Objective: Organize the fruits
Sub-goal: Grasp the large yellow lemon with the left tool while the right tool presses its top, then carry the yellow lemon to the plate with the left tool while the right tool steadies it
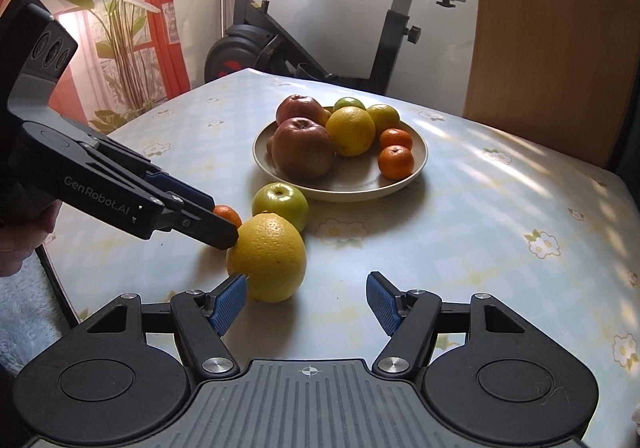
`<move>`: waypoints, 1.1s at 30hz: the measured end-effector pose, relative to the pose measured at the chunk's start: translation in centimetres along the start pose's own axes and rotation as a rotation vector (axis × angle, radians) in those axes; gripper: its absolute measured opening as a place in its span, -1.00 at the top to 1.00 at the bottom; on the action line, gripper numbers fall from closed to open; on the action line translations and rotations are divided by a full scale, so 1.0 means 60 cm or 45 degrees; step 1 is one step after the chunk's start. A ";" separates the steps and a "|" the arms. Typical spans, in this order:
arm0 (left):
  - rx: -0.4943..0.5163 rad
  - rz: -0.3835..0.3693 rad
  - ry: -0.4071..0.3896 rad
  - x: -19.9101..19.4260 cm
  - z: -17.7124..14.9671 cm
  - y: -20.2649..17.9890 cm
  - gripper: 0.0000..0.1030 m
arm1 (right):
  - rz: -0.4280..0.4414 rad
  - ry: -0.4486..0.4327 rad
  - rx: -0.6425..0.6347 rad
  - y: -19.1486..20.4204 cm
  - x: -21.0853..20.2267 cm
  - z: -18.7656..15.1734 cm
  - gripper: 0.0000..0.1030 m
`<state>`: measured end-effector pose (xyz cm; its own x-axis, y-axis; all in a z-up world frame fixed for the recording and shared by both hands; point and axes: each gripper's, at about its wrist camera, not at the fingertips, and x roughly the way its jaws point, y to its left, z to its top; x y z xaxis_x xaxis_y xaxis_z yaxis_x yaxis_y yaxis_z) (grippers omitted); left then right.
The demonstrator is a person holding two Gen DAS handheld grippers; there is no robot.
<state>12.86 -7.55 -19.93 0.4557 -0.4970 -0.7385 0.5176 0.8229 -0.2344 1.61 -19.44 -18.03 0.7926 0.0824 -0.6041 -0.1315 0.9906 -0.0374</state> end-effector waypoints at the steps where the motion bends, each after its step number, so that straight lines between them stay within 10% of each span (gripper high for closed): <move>1: -0.012 -0.010 0.001 0.001 0.003 0.002 0.02 | 0.003 0.007 -0.018 0.004 0.006 0.001 -0.22; 9: -0.137 -0.123 0.012 0.016 0.027 0.025 0.36 | 0.061 0.037 -0.073 0.023 0.040 0.007 -0.15; 14: -0.159 -0.175 0.040 0.024 0.032 0.029 0.36 | 0.118 0.069 -0.080 0.027 0.050 0.005 0.14; 33: -0.186 -0.296 0.069 0.035 0.027 0.025 0.35 | 0.128 0.083 -0.025 0.020 0.045 0.000 0.03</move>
<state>15.79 -7.80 -20.80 0.2953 -0.6651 -0.6859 0.4924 0.7211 -0.4873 3.61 -18.01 -19.71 0.7348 0.1732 -0.6558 -0.2202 0.9754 0.0108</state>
